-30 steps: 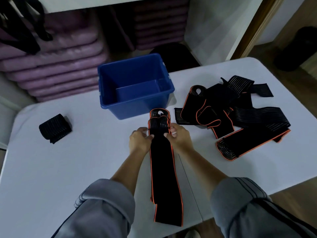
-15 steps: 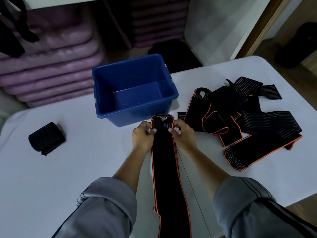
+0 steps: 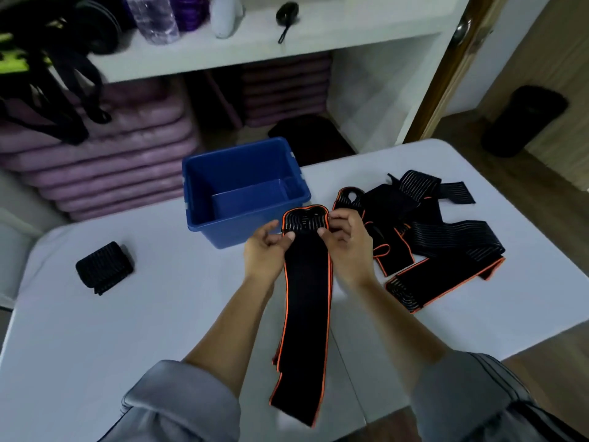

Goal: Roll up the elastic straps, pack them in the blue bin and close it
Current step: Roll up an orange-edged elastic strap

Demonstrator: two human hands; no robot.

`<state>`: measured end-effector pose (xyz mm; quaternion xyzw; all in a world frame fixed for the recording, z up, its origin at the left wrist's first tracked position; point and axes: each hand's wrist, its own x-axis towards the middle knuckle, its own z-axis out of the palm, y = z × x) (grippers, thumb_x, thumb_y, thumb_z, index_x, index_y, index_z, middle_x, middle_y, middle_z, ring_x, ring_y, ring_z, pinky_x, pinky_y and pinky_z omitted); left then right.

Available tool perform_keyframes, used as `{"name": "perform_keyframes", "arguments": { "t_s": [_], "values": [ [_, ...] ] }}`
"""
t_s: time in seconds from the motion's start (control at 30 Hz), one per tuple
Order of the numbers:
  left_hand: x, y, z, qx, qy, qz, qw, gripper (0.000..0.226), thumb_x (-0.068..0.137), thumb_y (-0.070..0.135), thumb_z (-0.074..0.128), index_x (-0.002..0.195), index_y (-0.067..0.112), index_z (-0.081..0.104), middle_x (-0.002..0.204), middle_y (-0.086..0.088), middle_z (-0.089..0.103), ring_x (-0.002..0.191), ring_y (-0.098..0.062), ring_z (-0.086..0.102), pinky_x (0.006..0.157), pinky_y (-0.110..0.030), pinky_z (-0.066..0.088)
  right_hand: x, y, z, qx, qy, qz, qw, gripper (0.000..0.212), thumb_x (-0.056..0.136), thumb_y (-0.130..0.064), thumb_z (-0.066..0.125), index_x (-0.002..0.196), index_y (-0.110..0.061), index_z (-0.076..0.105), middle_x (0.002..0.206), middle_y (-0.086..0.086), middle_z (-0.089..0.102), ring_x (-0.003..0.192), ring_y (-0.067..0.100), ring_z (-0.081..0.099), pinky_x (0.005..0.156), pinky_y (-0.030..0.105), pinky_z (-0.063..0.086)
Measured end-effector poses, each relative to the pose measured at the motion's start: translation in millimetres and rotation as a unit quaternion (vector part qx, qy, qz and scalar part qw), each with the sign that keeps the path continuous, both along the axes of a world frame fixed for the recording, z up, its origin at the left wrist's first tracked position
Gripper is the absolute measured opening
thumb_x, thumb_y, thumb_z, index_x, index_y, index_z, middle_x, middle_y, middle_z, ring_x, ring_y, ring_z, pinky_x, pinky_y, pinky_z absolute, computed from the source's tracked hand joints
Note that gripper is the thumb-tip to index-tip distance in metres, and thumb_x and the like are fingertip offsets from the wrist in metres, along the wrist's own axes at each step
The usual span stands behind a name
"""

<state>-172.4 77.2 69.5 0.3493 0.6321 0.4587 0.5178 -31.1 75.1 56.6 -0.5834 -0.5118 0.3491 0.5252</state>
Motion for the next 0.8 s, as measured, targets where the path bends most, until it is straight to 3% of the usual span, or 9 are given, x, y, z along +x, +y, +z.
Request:
{"name": "perform_keyframes", "arguments": {
  "t_s": [0.1,0.3,0.4,0.47,0.53,0.63,0.73,0.8],
  "values": [
    [7.8,-11.6,35.9,0.015,-0.057,-0.032,0.998,0.022,0.087,0.001,0.060,0.108,0.000,0.064,0.093,-0.015,0.070,0.083,-0.023,0.067,0.080,-0.029,0.055,11.0,-13.3,32.8,0.029,0.004,0.007,1.000,0.035,0.081,-0.006,0.068,0.112,-0.015,0.054,0.085,-0.010,0.064,0.067,-0.003,0.061,0.069,0.014,0.049],
    [16.7,-30.7,111.2,0.137,0.009,-0.060,0.989,0.017,0.087,0.007,0.062,0.103,0.007,0.068,0.087,-0.006,0.072,0.075,-0.011,0.068,0.069,-0.022,0.056,28.9,-36.7,111.8,0.128,0.004,0.024,0.992,0.039,0.081,-0.004,0.069,0.114,-0.017,0.053,0.084,-0.006,0.066,0.063,0.001,0.061,0.067,0.015,0.050],
    [19.5,-38.9,140.1,0.201,0.062,-0.071,0.975,0.012,0.086,0.012,0.065,0.096,0.014,0.071,0.090,-0.008,0.073,0.085,-0.018,0.068,0.084,-0.036,0.055,35.0,-48.2,146.1,0.176,0.014,0.037,0.984,0.041,0.081,-0.003,0.068,0.111,-0.026,0.053,0.086,0.000,0.066,0.073,0.011,0.064,0.072,0.025,0.053],
    [19.9,-45.0,153.9,0.230,0.087,-0.071,0.967,0.009,0.084,0.015,0.067,0.088,0.022,0.072,0.088,-0.009,0.073,0.084,-0.020,0.068,0.087,-0.044,0.055,38.5,-55.5,163.2,0.185,0.015,0.046,0.982,0.042,0.081,-0.003,0.068,0.112,-0.028,0.053,0.087,0.000,0.066,0.076,0.012,0.063,0.075,0.024,0.052],
    [20.3,-52.8,162.7,0.252,0.104,-0.070,0.960,0.007,0.082,0.020,0.068,0.083,0.026,0.072,0.084,-0.011,0.072,0.079,-0.020,0.066,0.084,-0.049,0.055,41.6,-64.0,174.6,0.193,0.016,0.055,0.979,0.041,0.082,-0.003,0.067,0.114,-0.024,0.053,0.089,0.000,0.065,0.075,0.009,0.061,0.074,0.016,0.049],
    [19.6,-67.2,169.9,0.272,0.136,-0.065,0.950,0.009,0.075,0.034,0.066,0.081,0.030,0.071,0.075,-0.009,0.068,0.071,-0.018,0.060,0.078,-0.051,0.055,43.6,-78.7,183.2,0.211,0.009,0.069,0.975,0.041,0.082,-0.003,0.066,0.116,-0.022,0.053,0.090,0.001,0.065,0.077,0.014,0.062,0.074,0.017,0.049],
    [16.7,-83.5,175.6,0.280,0.162,-0.069,0.944,0.004,0.079,0.030,0.066,0.080,0.029,0.070,0.067,0.002,0.063,0.064,-0.014,0.056,0.068,-0.046,0.054,42.0,-92.7,187.0,0.212,0.005,0.080,0.974,0.039,0.083,-0.003,0.066,0.117,-0.021,0.053,0.090,-0.003,0.064,0.079,0.007,0.063,0.074,0.017,0.051],
    [13.1,-89.3,178.0,0.278,0.164,-0.071,0.944,0.006,0.084,0.022,0.066,0.079,0.024,0.069,0.067,0.000,0.061,0.059,-0.014,0.056,0.056,-0.035,0.053,40.0,-97.9,188.5,0.201,0.024,0.087,0.975,0.039,0.084,-0.004,0.066,0.116,-0.022,0.053,0.086,-0.004,0.064,0.073,0.002,0.063,0.067,0.015,0.050]
  ]
}}
